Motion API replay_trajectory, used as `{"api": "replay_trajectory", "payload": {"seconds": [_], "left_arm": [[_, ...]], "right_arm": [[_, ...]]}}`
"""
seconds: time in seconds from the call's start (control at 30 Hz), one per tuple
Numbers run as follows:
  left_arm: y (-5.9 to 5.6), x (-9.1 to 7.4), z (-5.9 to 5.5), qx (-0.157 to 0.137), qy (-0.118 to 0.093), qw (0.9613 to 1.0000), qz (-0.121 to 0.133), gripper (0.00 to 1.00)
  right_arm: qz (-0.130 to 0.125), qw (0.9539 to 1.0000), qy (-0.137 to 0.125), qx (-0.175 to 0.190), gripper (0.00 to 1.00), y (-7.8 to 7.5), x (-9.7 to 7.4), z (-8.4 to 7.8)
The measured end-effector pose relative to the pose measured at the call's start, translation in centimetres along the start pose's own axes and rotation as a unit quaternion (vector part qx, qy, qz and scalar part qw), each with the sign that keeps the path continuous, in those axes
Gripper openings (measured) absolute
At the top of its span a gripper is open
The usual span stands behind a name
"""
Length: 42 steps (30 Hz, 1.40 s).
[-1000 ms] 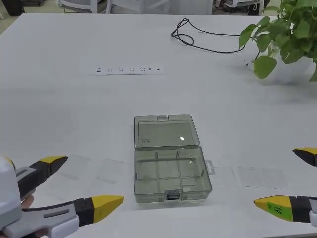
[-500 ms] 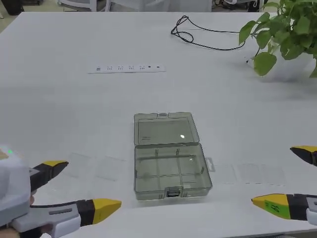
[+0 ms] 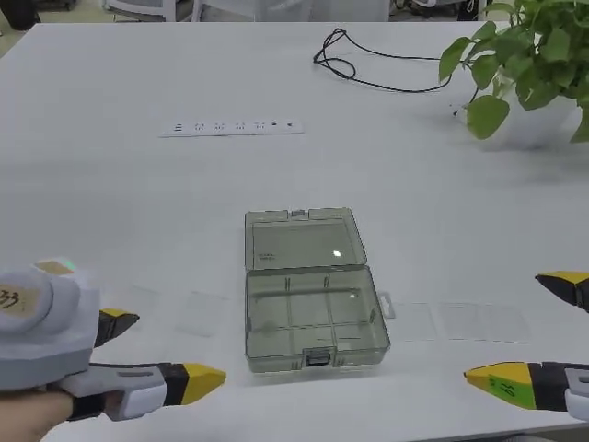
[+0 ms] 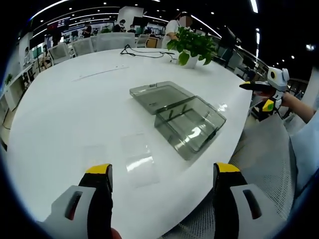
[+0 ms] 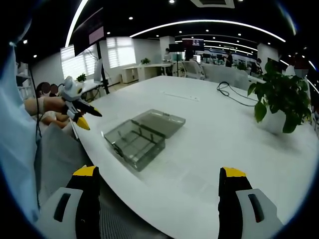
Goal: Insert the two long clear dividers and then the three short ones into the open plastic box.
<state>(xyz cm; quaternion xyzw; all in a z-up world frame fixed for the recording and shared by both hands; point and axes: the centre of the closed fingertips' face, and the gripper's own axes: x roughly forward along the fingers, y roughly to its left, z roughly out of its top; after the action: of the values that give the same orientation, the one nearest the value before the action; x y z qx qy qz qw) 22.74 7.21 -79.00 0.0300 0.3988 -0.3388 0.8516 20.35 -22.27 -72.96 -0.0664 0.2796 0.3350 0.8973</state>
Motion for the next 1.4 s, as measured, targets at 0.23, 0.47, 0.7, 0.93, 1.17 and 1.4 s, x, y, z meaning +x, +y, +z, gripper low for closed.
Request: {"api": "replay_trajectory", "payload": {"seconds": [0.23, 0.47, 0.7, 0.93, 1.17, 1.4], "left_arm": [[0.9, 0.9, -0.5, -0.008, 0.026, 0.9996, 0.006, 0.8], [1.4, 2.2, -1.3, -0.005, 0.053, 0.9986, 0.008, 0.75], [2.3, 3.3, -1.6, -0.01, 0.061, 0.9979, 0.019, 0.68], [3.2, 3.9, -2.4, -0.025, 0.073, 0.9962, 0.039, 0.54], [3.2, 3.9, -2.6, -0.02, 0.083, 0.9951, 0.048, 0.48], [2.9, 4.1, -2.8, -0.017, 0.09, 0.9939, 0.062, 0.43]], "right_arm": [[0.001, 1.0, 0.002, 0.003, 1.0, 0.2, 0.0, -0.3], [0.001, 1.0, 0.002, 0.008, 1.0, 0.2, -0.1, -0.5], [0.002, 0.9999, 0.003, 0.01, 1.0, 0.3, -0.1, -0.6], [0.003, 0.9999, 0.004, 0.011, 1.0, 0.3, -0.1, -0.7], [0.005, 0.9999, 0.005, 0.012, 1.0, 0.4, 0.0, -0.8], [0.006, 0.9999, 0.003, 0.014, 1.0, 0.5, 0.0, -0.7]]}}
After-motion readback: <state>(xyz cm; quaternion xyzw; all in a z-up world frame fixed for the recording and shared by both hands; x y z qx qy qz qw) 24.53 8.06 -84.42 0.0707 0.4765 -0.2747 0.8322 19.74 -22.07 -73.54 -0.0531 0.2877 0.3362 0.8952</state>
